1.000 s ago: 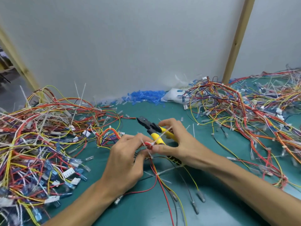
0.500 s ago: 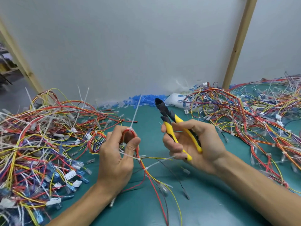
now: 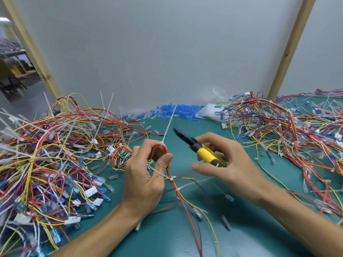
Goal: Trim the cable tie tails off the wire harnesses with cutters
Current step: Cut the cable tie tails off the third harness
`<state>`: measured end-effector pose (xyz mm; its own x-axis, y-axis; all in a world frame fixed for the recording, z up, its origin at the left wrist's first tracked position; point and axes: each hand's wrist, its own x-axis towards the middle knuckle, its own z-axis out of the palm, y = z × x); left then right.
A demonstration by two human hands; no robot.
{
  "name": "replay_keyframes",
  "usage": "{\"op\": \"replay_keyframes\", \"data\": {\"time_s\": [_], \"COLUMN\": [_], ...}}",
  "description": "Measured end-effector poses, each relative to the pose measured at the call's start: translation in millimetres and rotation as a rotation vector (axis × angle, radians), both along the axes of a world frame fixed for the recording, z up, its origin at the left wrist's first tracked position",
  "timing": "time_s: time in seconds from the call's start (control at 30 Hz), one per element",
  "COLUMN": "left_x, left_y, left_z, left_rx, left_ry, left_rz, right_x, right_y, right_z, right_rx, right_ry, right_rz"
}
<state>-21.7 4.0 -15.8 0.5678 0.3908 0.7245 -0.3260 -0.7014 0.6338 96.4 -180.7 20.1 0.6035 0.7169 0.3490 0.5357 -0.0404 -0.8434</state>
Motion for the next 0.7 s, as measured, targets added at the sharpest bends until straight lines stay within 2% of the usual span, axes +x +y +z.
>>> {"op": "replay_keyframes", "data": {"time_s": [0.07,0.13,0.47,0.7], "left_x": [-0.1,0.1,-1.0,-3.7], "left_y": [-1.1,-2.4,-4.5,-9.0], "left_z": [1.4,2.3,3.8,6.8], "left_rx": [0.017,0.029,0.038,0.191], "left_ry": [0.001,0.002,-0.005,0.044], "left_rz": [0.022,0.028,-0.003,0.023], "right_x": [-4.0,-7.3,-11.1,-14.4], "right_y": [-0.2,1.6,0.6,1.5], "right_z": [-3.7,-5.9,-0.2,0.2], "right_rx": [-0.052,-0.052,0.031,0.027], "right_ry": [-0.259,-0.357,-0.329,-0.356], "right_rz": [-0.102,-0.126,-0.094,-0.036]}}
